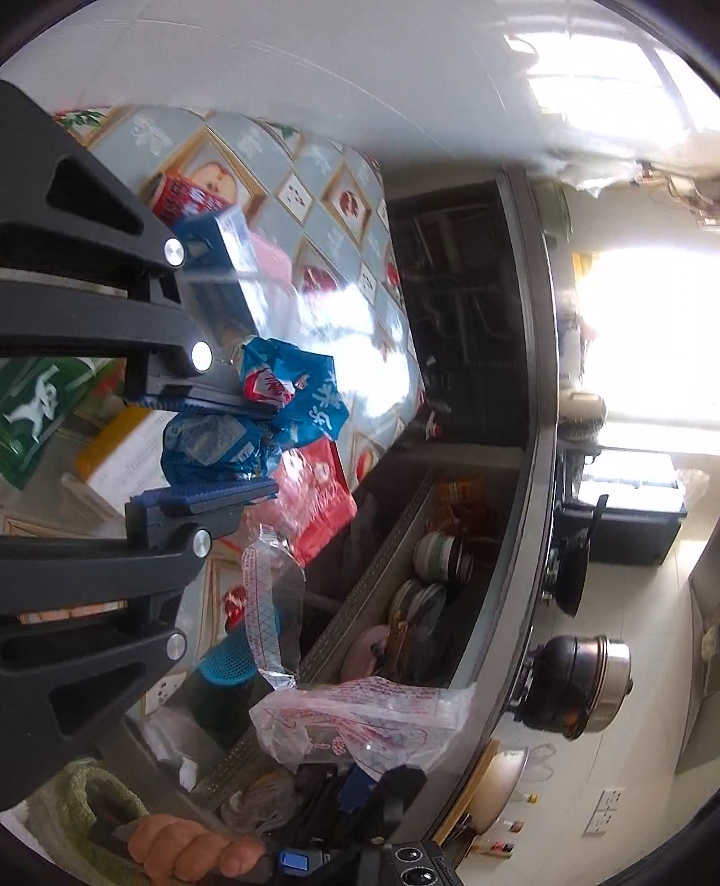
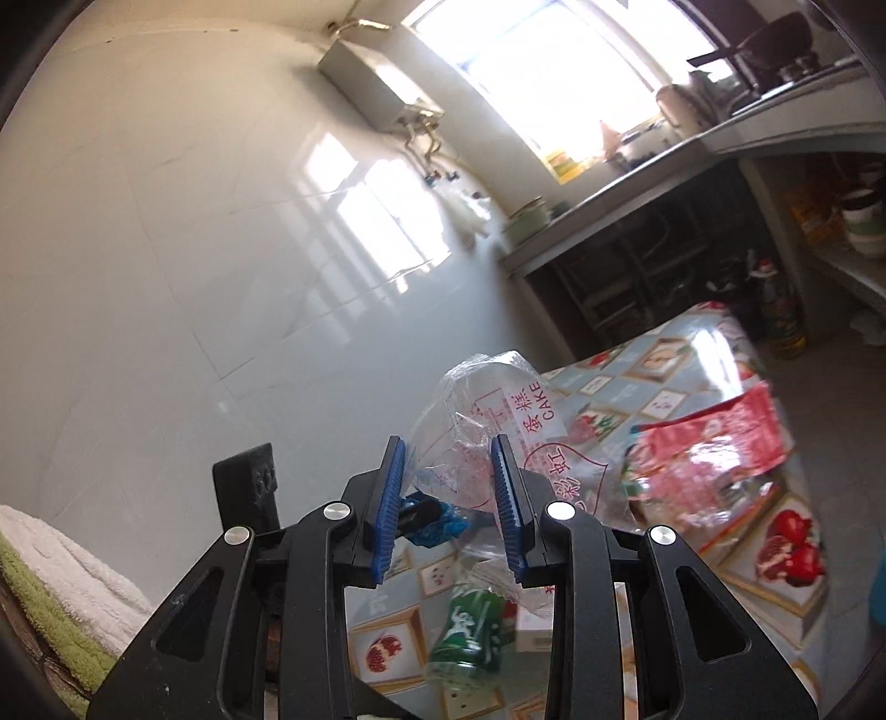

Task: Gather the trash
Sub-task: 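Carry both items to the blue wastebasket and open both tools over it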

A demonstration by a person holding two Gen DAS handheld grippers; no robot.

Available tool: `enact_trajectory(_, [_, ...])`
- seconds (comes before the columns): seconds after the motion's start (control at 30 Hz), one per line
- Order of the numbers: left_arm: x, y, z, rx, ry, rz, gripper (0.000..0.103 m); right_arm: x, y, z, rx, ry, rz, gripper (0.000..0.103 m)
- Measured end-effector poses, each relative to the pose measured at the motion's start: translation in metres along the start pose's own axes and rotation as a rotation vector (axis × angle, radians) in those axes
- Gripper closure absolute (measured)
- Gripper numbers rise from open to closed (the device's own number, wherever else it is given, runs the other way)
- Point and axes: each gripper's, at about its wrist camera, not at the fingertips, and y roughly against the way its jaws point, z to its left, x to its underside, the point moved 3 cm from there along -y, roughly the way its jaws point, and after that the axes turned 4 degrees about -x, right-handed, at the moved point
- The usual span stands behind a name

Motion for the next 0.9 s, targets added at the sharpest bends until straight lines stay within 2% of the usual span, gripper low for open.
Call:
enact_trajectory(0.17, [-0.041,-0.036,-0.065,0.157,-0.099,0.02,0.083,0.002,0.033,-0.042,0.226,-0.016,-0.088,0.074])
enact_trajectory(0.27, [-0.059,-0.063,-0.106,0.25,-0.148,0.07,0.083,0.011,0.052,-0.063,0.394,-0.016,-0.109,0.073])
enact_trajectory(0.37, [-0.074,-0.089,-0.145,0.314,-0.214,0.115,0.083,0.021,0.069,-0.089,0.496,-0.062,-0.13,0.073])
enact_trajectory(0.43, [-0.082,-0.11,-0.171,0.344,-0.258,0.147,0.083,0.029,0.082,-0.109,0.541,-0.112,-0.147,0.073])
enact_trajectory(0.53, [-0.088,-0.151,-0.211,0.39,-0.3,0.253,0.083,0.034,0.1,-0.142,0.6,-0.212,-0.185,0.073])
enact_trajectory(0.67, [-0.085,-0.21,-0.259,0.468,-0.281,0.444,0.083,0.042,0.123,-0.196,0.635,-0.385,-0.231,0.073])
enact_trajectory(0.8, [-0.08,-0.265,-0.304,0.506,-0.262,0.573,0.082,0.052,0.135,-0.251,0.659,-0.53,-0.251,0.073])
enact_trajectory(0.9, [-0.075,-0.301,-0.336,0.506,-0.282,0.633,0.082,0.06,0.146,-0.287,0.668,-0.616,-0.289,0.073])
